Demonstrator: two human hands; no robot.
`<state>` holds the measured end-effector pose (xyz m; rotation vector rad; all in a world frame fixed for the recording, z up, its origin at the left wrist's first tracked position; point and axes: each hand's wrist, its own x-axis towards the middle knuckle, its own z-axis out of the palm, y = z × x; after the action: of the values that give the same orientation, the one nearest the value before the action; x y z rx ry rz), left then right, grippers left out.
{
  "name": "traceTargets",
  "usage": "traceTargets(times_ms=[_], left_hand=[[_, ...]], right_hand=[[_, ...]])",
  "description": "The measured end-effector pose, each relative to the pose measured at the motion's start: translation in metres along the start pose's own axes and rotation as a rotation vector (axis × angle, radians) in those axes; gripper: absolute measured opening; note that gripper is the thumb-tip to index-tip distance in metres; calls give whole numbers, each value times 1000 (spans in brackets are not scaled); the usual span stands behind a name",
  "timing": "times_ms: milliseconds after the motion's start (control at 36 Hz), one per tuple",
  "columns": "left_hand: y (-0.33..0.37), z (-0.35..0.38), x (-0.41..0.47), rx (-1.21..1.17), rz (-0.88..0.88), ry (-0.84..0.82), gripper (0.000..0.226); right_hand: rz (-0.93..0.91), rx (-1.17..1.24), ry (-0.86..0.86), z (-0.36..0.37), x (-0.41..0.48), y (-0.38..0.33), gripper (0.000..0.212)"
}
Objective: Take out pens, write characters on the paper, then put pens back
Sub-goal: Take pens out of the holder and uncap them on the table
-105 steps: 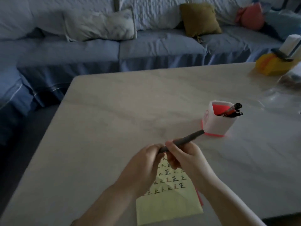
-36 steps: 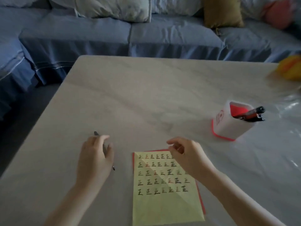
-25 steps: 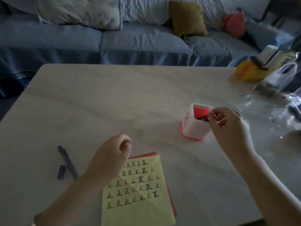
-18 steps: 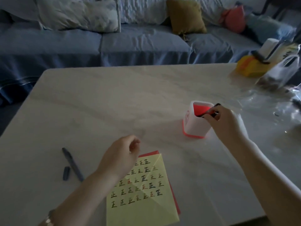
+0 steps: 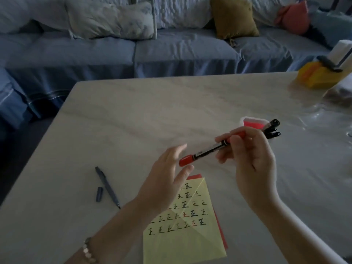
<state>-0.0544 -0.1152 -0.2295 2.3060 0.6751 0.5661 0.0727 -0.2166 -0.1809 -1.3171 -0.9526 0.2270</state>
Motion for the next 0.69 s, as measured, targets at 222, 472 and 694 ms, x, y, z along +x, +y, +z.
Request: traceTargets(times_ms=[222, 472, 694], left_hand=[[-11, -9, -25, 59, 7, -39, 28], [-20, -26, -39, -5, 7, -151, 39], [-20, -43, -39, -127, 18, -181, 25]], right_hand=[[567, 62, -180, 40, -25, 16, 4], [556, -61, -297, 65, -36, 20, 11], [532, 85, -303, 77, -41, 22, 14]])
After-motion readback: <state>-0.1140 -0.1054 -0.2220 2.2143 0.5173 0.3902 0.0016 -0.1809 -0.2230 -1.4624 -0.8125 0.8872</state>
